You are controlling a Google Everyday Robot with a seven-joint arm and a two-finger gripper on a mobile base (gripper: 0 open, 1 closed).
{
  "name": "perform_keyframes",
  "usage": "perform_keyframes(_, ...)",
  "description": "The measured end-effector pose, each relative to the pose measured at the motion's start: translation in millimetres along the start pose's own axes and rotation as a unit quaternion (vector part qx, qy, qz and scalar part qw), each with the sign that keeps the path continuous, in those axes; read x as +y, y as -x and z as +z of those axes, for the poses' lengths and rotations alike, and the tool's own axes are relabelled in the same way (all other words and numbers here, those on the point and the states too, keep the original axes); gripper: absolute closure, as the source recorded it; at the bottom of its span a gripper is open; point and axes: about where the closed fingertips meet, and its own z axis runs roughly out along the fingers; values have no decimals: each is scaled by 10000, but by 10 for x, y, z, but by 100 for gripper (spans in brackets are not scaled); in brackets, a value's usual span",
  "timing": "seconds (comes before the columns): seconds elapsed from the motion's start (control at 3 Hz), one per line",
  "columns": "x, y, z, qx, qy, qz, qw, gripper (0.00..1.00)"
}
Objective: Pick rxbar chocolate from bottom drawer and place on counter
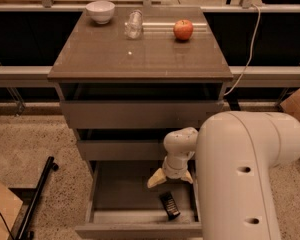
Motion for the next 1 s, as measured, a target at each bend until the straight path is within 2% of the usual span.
perform_keyframes(0.67,-30,-13,197,91,101,167,9998,0)
perform_keyframes(1.0,-54,-15,394,50,529,350,9980,0)
